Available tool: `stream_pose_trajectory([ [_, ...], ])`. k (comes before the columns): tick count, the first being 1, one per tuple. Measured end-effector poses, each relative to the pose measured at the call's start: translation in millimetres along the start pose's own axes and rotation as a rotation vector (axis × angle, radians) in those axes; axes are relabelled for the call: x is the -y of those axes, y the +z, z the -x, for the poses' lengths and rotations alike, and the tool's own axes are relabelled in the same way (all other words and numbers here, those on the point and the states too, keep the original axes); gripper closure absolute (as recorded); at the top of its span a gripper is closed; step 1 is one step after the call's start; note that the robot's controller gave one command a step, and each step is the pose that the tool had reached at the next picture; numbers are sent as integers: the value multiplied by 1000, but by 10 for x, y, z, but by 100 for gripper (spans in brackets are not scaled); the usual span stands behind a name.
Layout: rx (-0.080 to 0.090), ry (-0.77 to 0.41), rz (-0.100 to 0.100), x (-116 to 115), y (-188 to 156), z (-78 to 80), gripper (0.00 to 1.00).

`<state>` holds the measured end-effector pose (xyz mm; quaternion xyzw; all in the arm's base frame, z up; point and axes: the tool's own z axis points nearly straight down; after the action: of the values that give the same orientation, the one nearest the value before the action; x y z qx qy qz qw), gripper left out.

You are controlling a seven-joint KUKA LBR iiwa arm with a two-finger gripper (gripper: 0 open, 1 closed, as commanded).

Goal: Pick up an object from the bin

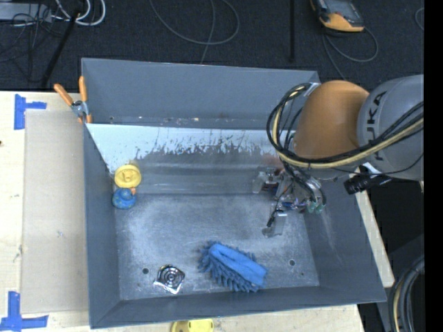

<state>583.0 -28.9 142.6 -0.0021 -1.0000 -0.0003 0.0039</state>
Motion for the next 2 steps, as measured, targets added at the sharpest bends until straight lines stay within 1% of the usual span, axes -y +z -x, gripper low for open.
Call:
stream_pose_trajectory([
  [1,7,-1,0,-1,-46,16,0],
  [2,12,-28,-1,-100,300,-448,0],
])
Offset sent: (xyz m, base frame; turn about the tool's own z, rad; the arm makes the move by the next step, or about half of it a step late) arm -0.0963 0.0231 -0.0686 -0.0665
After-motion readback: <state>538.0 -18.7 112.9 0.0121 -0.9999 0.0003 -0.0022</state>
